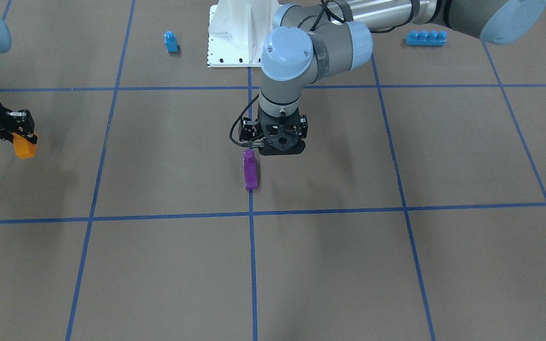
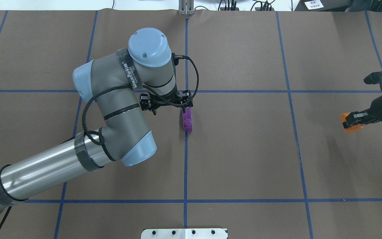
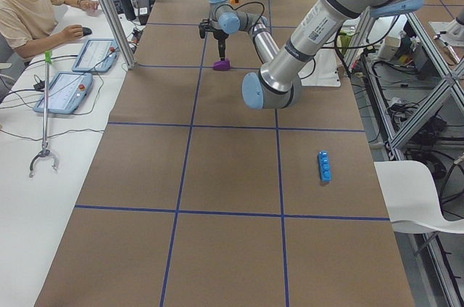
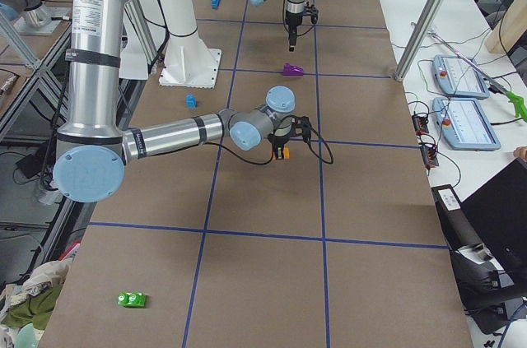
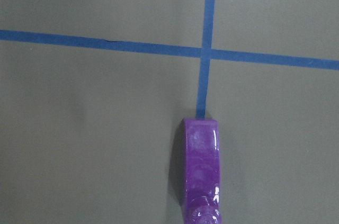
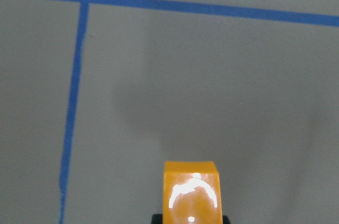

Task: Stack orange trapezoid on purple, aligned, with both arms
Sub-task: 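Carry the orange block over the purple block while the left arm withdraws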

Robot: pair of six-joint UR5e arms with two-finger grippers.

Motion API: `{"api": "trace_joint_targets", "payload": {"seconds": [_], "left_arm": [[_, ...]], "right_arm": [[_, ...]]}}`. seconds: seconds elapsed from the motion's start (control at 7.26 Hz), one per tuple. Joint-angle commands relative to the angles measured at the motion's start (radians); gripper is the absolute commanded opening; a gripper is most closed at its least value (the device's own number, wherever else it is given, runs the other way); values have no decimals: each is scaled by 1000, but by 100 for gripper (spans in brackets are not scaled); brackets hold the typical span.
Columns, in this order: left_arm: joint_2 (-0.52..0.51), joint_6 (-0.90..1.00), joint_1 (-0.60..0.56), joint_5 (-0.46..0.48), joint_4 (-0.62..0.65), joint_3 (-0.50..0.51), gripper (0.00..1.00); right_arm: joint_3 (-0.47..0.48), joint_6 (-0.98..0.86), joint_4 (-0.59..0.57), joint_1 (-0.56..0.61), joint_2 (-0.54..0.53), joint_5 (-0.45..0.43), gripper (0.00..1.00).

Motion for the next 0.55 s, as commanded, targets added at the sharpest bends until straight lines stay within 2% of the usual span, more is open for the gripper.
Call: {"api": "trace_joint_targets", "payload": {"seconds": [0.0,0.14,0.28,0.41], "left_arm": [[231,154,-38,-6,-7,-199,100],[352,241,-66,-11,-8,-279,100],[434,293,-106,-75,-9,-316,100],[485,312,-126,-106,-10,-336,100]], "right_arm": [[23,245,-18,-80,162,-27,0],[25,324,-21,-145,227,-61,0],[26,373,-42,-191,304,-76,0],[5,422,-196,-278,467,-105,0]]}}
